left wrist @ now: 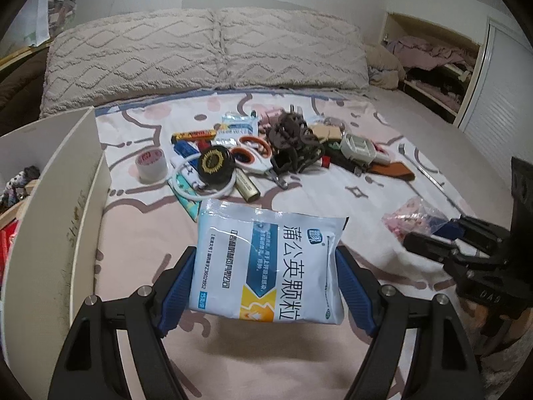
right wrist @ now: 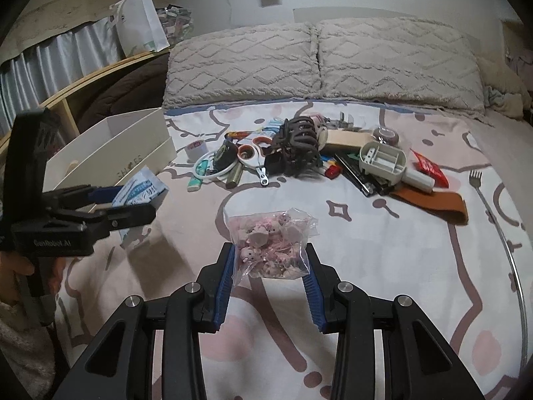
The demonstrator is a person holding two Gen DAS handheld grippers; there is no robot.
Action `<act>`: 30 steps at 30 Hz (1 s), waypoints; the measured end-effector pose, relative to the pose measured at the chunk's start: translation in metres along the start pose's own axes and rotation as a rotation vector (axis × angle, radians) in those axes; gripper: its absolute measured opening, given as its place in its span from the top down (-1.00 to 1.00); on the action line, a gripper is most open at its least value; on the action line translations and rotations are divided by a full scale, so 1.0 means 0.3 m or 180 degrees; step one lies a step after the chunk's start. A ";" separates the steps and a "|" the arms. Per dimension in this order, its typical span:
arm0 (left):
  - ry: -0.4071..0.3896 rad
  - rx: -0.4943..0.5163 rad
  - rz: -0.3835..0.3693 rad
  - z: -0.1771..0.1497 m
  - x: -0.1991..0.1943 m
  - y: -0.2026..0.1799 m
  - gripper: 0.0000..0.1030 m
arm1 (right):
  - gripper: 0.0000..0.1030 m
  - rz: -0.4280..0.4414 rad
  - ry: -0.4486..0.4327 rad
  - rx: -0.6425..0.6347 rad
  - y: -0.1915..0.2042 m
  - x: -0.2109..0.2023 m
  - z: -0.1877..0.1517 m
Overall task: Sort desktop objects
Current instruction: 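Carry the sachet and candy bag over the shoe box with both tools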
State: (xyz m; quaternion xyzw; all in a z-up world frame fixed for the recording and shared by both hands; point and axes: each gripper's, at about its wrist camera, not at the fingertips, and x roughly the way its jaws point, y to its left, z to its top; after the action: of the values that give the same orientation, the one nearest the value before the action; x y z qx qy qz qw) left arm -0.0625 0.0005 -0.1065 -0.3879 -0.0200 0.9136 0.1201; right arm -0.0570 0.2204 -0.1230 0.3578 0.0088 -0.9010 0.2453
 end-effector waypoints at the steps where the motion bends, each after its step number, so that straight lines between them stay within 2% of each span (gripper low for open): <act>1: -0.0035 -0.0002 0.0010 0.008 -0.014 0.000 -0.56 | 0.22 0.0000 -0.0005 -0.0007 0.004 -0.002 0.004; 21: -0.0625 -0.0194 0.0162 0.202 -0.241 0.052 -0.56 | 0.22 0.0079 -0.0313 -0.0159 0.148 -0.063 0.212; 26: -0.0787 -0.0345 0.0253 0.235 -0.300 0.106 -0.56 | 0.22 0.0116 -0.0378 -0.0191 0.190 -0.063 0.256; 30: -0.0918 -0.0549 0.0381 0.223 -0.351 0.166 -0.56 | 0.22 0.0159 -0.0410 -0.0216 0.229 -0.049 0.279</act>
State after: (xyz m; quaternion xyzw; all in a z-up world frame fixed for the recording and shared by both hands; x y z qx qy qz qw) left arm -0.0497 -0.0689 0.0078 -0.2622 -0.0922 0.9602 0.0277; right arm -0.0708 0.1504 -0.0402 0.2907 0.0145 -0.9149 0.2797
